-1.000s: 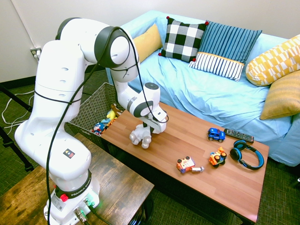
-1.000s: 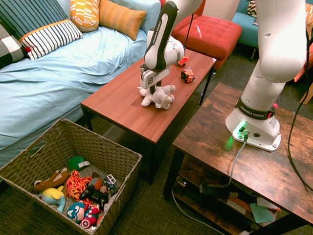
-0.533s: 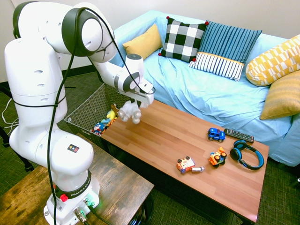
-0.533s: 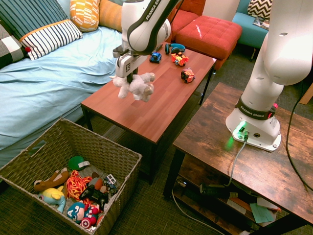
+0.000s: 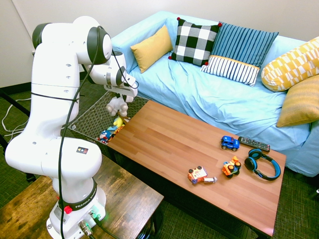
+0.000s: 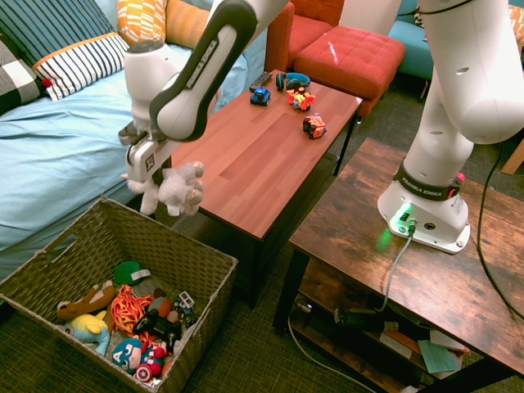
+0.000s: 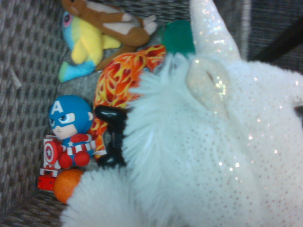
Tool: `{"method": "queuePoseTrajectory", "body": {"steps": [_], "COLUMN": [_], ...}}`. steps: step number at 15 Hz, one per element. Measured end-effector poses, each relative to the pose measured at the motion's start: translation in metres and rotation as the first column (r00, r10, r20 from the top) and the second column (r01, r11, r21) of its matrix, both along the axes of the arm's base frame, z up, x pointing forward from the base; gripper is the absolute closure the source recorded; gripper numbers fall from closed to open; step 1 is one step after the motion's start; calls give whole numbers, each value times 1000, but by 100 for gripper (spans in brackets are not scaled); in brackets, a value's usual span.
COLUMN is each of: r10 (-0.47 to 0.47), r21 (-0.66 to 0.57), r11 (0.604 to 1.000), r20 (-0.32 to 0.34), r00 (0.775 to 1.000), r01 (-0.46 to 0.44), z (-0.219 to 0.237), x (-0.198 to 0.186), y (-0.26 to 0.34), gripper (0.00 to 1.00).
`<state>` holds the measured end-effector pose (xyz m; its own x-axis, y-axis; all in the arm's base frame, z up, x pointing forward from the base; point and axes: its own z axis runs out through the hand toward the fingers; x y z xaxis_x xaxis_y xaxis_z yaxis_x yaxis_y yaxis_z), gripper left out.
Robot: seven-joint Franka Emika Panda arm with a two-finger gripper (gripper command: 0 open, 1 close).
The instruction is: Put the stuffed toy in the basket
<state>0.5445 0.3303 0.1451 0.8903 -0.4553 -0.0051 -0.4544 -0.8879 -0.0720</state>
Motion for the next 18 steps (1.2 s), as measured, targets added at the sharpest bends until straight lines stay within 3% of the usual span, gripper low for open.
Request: {"method": "queuePoseTrajectory", "body": {"steps": [3, 9, 10, 18], "r10": [19, 0, -3, -16], "r21": [-5, -14, -18, -17], "r11": [1000, 1000, 1000, 1000], "r20": [-24, -46, -53, -73], "r00": [1000, 999, 999, 997], "r01": [-19, -1, 2, 15], "z": [-35, -82, -89, -124], "x": [11, 24, 23, 23], "y": [37, 39, 38, 43], "gripper": [100, 100, 0, 0]}}
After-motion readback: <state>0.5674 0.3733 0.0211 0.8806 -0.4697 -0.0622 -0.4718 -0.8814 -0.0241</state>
